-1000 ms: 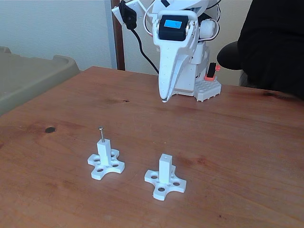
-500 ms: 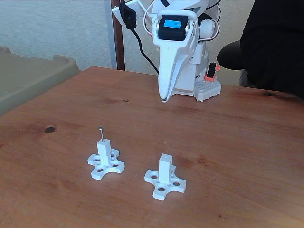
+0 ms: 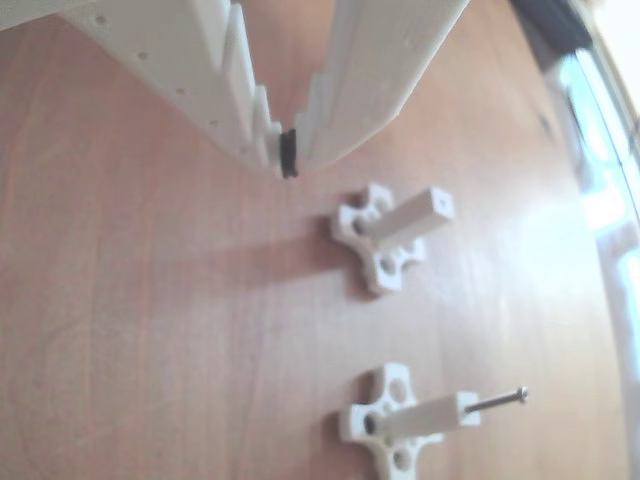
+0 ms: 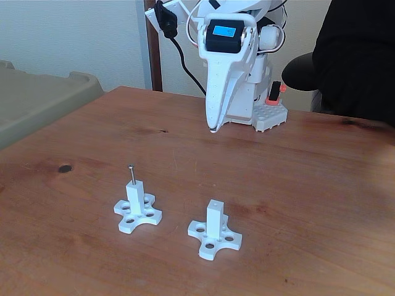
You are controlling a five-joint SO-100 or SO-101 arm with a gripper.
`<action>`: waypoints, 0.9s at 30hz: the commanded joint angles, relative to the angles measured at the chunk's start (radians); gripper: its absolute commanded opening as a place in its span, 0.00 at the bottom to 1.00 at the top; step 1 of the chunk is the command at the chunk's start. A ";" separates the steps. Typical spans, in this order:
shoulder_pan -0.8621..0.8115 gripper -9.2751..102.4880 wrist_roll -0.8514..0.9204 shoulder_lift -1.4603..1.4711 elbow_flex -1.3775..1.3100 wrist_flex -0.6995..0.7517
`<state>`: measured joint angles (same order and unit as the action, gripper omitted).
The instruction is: Grab the screw and set it in the hole.
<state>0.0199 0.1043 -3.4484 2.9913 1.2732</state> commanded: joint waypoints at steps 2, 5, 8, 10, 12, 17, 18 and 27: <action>-0.021 0.04 0.034 0.069 -0.031 0.021; -0.034 0.04 0.035 0.141 -0.072 -0.009; -0.040 0.04 0.031 0.195 -0.109 -0.025; -0.046 0.04 0.029 0.241 -0.146 -0.031; -0.048 0.04 0.026 0.296 -0.189 -0.031; -0.049 0.04 0.020 0.474 -0.310 -0.034; -0.049 0.04 0.018 0.494 -0.324 -0.034; -0.046 0.04 -0.015 0.715 -0.523 -0.008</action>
<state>-0.0199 0.1012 -2.8133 2.6139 1.2548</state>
